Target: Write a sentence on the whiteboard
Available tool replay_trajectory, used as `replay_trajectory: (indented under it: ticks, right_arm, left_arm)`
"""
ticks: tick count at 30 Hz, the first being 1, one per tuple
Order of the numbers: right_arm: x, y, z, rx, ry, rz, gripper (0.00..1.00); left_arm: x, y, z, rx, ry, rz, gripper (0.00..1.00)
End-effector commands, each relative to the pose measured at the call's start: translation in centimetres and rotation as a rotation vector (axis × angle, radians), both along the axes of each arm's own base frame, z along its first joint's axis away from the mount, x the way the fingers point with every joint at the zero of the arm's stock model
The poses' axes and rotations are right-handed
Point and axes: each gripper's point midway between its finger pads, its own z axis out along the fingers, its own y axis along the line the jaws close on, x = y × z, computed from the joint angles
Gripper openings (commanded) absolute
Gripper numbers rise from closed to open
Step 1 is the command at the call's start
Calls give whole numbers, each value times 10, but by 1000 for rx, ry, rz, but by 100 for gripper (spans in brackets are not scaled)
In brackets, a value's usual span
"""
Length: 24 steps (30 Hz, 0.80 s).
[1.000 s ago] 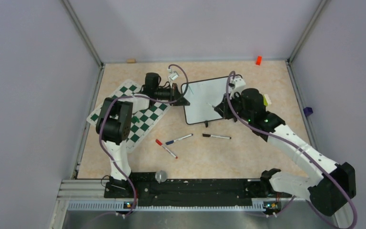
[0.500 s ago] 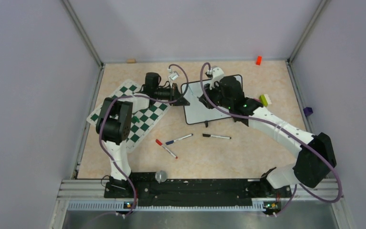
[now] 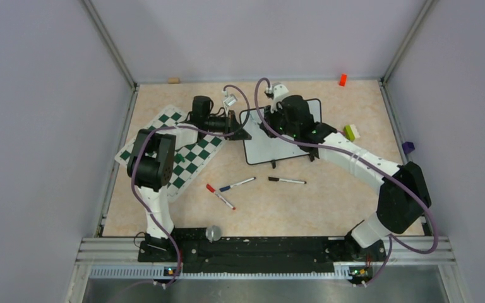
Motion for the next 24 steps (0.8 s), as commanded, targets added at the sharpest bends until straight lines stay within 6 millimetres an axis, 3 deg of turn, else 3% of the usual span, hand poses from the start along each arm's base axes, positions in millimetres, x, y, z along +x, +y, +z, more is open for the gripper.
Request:
replay_trajectory:
  ticks: [1, 16, 24]
  right_arm:
    - [13, 11, 36, 43, -92, 4, 0]
    - [27, 20, 33, 37, -92, -5, 0]
    - [31, 13, 24, 8, -89, -42, 0]
  left_arm:
    - [-25, -5, -19, 31, 62, -56, 0]
    - [-27, -7, -20, 43, 56, -64, 0]
    - [-27, -8, -20, 49, 53, -65, 0]
